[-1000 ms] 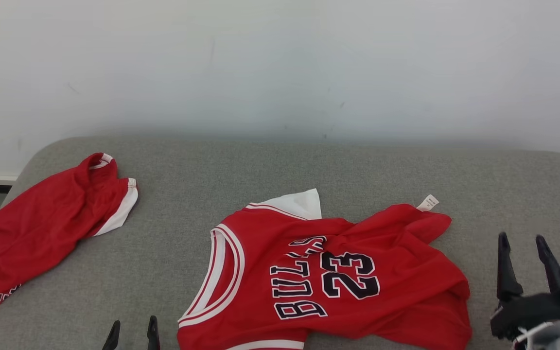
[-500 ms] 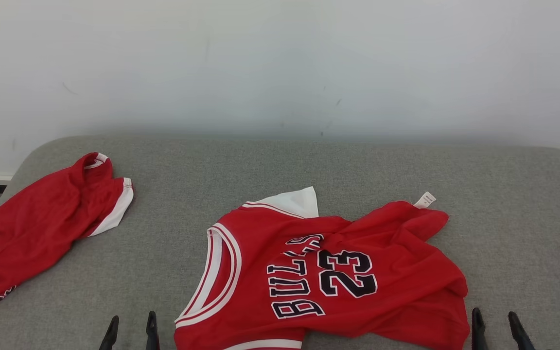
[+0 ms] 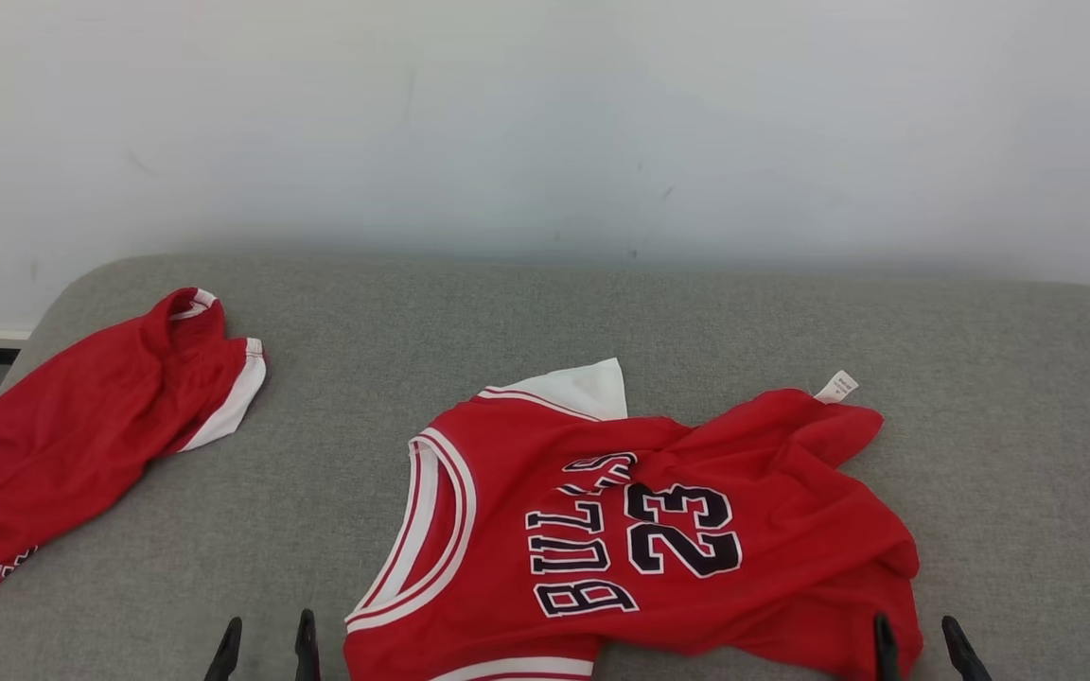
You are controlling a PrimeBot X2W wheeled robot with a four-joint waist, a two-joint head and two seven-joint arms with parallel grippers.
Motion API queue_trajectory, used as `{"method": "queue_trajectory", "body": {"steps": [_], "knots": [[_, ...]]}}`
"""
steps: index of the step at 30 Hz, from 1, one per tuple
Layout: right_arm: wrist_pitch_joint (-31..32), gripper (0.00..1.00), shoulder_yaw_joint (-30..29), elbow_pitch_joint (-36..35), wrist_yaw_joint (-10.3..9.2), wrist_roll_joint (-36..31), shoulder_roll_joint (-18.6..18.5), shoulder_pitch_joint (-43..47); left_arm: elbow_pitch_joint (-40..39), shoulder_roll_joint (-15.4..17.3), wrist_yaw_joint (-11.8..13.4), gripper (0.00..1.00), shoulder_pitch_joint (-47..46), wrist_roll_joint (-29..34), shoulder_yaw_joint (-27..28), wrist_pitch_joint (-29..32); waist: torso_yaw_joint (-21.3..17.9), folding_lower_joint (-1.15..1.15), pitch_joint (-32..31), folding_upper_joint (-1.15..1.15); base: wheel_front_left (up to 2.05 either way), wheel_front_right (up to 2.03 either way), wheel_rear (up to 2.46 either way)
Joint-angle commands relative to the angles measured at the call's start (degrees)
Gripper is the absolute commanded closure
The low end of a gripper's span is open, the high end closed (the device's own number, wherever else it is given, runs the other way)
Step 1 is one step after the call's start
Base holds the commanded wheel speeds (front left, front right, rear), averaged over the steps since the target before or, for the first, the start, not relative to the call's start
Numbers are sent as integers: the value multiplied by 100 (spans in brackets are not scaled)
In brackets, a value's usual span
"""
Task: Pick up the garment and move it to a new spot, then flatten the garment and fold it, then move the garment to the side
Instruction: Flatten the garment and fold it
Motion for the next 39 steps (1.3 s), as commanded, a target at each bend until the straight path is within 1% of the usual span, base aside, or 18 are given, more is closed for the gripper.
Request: {"method": "queue_trajectory", "body": {"steps": [1,5,11,13,18,23,26,28,32,39], "knots": [[-26,0,24,29,-13,3,10,-71,11,-6,-16,0,91,29,-57,-19,11,0,29,0,0,0,0],[-26,0,-124,121,-13,-37,3,-43,69,-7,-40,0,204,41,-292,-19,7,0,56,0,0,0,0],[-26,0,-382,316,-13,-132,8,-173,97,-3,-98,0,641,-88,-1123,31,-13,0,73,0,0,0,0],[-26,0,-441,412,-13,-156,7,-209,69,-2,-49,0,799,-149,-1327,45,-4,0,74,0,0,0,0],[-26,0,-543,688,-13,-231,4,-315,128,-61,-38,0,1196,-353,-1795,195,65,0,67,0,0,0,0],[-27,0,-543,1184,-13,-357,6,-570,240,-94,-48,0,1240,-501,-1973,548,102,0,76,0,0,0,0],[-26,0,-552,1396,-13,-417,9,-752,235,-110,-78,0,1291,-694,-2041,777,126,0,92,0,0,0,0],[-26,0,-582,1483,-13,-452,8,-830,280,-121,-87,0,1302,-815,-2112,1002,165,0,103,0,0,0,0],[-26,0,-538,1607,-13,-489,8,-910,238,-98,-114,0,1207,-865,-2203,1175,210,0,126,0,0,0,0],[-26,0,-615,1715,-13,-613,9,-1018,435,-87,-148,0,1109,-983,-2378,1584,130,0,143,0,0,0,0]]}}
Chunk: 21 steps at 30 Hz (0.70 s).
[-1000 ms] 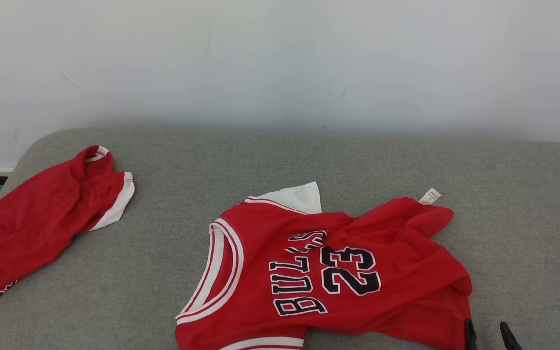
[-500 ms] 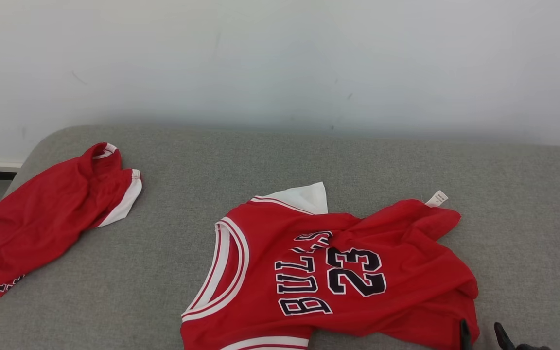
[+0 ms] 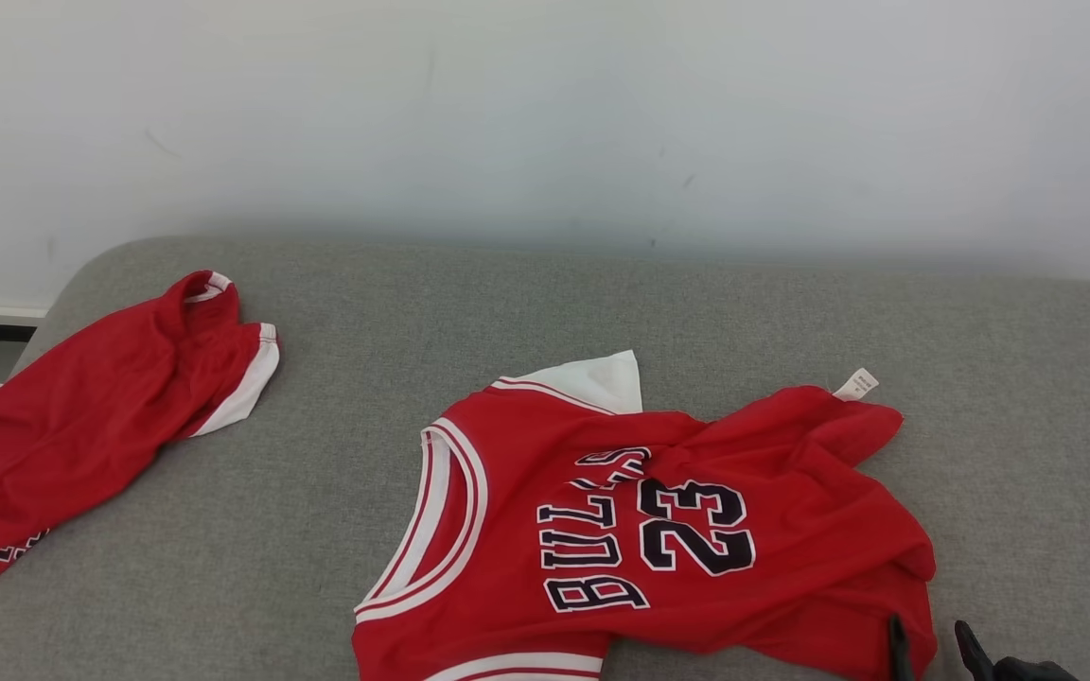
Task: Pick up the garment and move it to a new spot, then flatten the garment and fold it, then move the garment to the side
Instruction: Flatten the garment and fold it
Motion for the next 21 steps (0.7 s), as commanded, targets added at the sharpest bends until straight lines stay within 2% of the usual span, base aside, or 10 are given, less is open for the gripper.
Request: {"method": "queue_trajectory", "body": {"steps": [1,8,15,16,17,18,21], "knots": [[-26,0,-16,38,-13,-81,-2,-109,275,-326,-35,0,321,-53,-346,72,-47,0,19,0,0,0,0],[-25,0,-66,373,-13,-163,-2,-325,353,-314,-57,0,158,-202,-478,239,-110,0,39,0,0,0,0],[111,0,-200,1194,-13,-274,-17,-721,676,-331,-71,0,-98,-308,-570,167,-82,0,-21,0,0,0,0],[103,38,-192,1292,-13,-278,-14,-794,748,-329,-70,33,-139,-333,-557,138,-76,0,-32,0,0,0,0],[109,93,-180,1397,-13,-255,-17,-841,795,-324,-68,76,-170,-368,-521,89,-65,0,-48,0,0,0,0],[124,100,-178,1509,-13,-222,-14,-872,844,-318,-69,100,-214,-385,-509,48,-53,0,-62,0,0,0,0],[77,100,-175,1689,-13,-170,-12,-951,914,-306,-61,100,-331,-474,-424,-154,-14,0,-109,0,0,0,0]]}}
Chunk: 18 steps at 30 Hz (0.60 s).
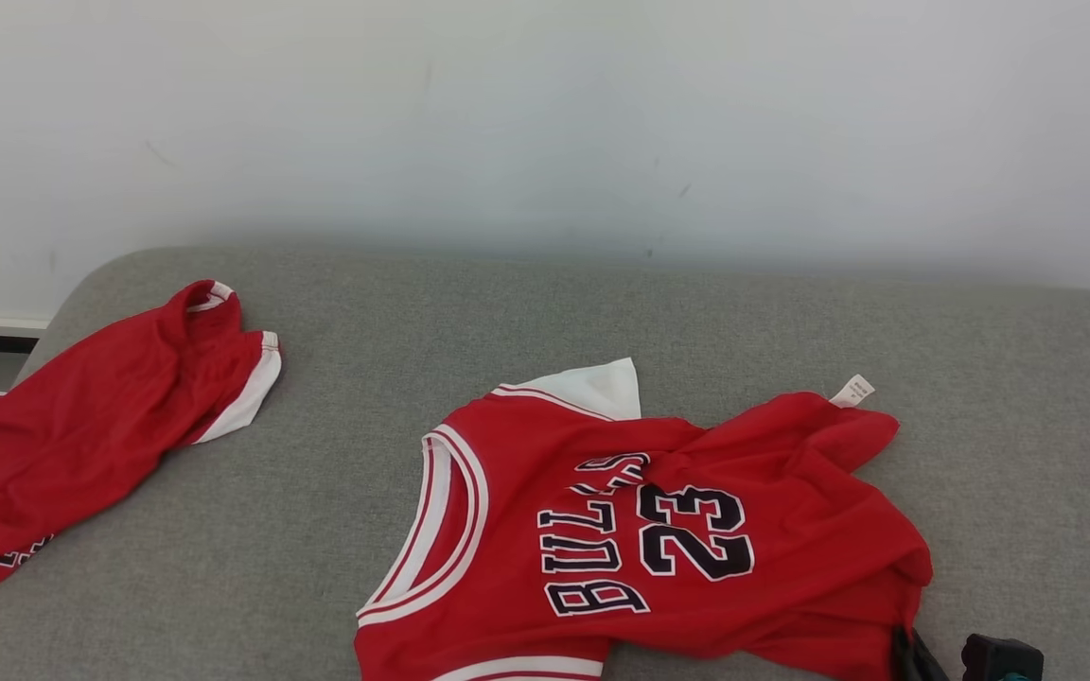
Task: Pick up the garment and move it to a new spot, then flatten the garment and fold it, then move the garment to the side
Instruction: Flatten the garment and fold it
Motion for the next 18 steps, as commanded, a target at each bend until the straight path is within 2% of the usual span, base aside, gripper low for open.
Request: {"method": "queue_trajectory", "body": {"steps": [1,9,13,18], "knots": [[-47,100,-23,32,-13,60,-6,-54,88,-251,-8,100,153,-117,-54,-102,36,0,-35,0,0,0,0],[-125,100,-26,-460,-13,379,-44,2,-670,41,83,100,65,-393,412,-389,113,0,-106,0,0,0,0],[-103,100,162,-765,-13,593,-45,99,-1213,138,104,100,14,-509,489,-228,100,0,-101,0,0,0,0],[258,100,509,-1118,-13,855,-165,-172,-1771,316,57,100,-479,-695,520,187,36,0,-13,0,0,0,0]]}}
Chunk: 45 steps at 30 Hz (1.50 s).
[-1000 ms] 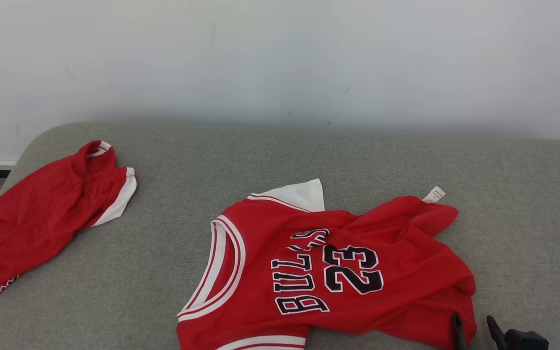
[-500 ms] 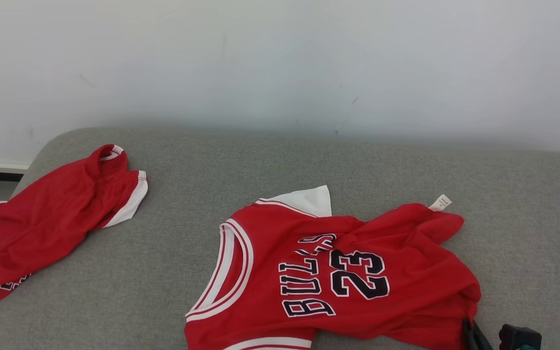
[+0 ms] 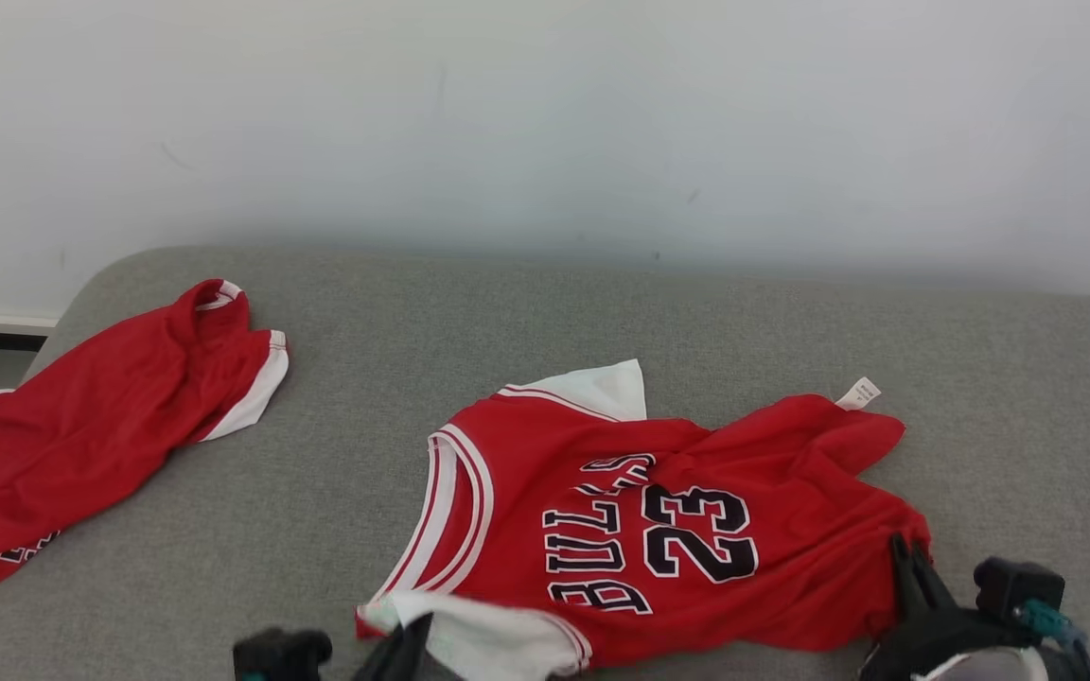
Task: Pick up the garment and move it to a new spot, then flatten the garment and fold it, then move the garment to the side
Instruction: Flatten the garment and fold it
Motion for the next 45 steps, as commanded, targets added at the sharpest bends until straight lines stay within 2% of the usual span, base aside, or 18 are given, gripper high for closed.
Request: {"method": "queue_trajectory", "body": {"steps": [1,8,12,13,16,18,25,30,35,45], "knots": [[116,100,110,-116,-13,78,-109,-213,-116,69,-26,100,-292,-115,16,108,-57,0,75,0,0,0,0],[844,100,619,-695,-13,334,-522,-1523,-420,697,-98,100,-2168,-583,171,863,-233,0,694,0,0,0,0],[1327,100,1002,-697,-13,465,-689,-2720,-152,982,-90,100,-3631,-1064,368,1150,-319,0,1238,0,0,0,0],[1327,100,1002,-697,-13,465,-689,-2720,-152,982,-90,100,-3631,-1064,368,1150,-319,0,1238,0,0,0,0],[1572,100,1287,-430,-13,499,-746,-3747,344,1055,-92,100,-4740,-1458,531,1296,-419,0,1764,0,0,0,0],[1708,100,1387,-155,-13,679,-635,-4460,782,1052,-94,100,-5481,-1704,651,1431,-471,0,2079,0,0,0,0],[1777,100,1419,914,-13,709,-439,-6795,1896,1511,-94,100,-7816,-1391,300,1371,-730,0,2815,0,0,0,0],[1522,100,1256,1521,-13,466,-540,-7976,2416,1513,-95,100,-9019,-1300,-17,1211,-757,0,3005,0,0,0,0],[1311,100,1132,2038,-13,157,-610,-8691,2888,1451,-95,100,-9878,-1306,-318,956,-798,0,2958,0,0,0,0],[989,100,1020,2808,-13,-213,-526,-9156,3562,1373,-95,100,-10440,-1629,-900,467,-882,0,2637,0,0,0,0]]}}
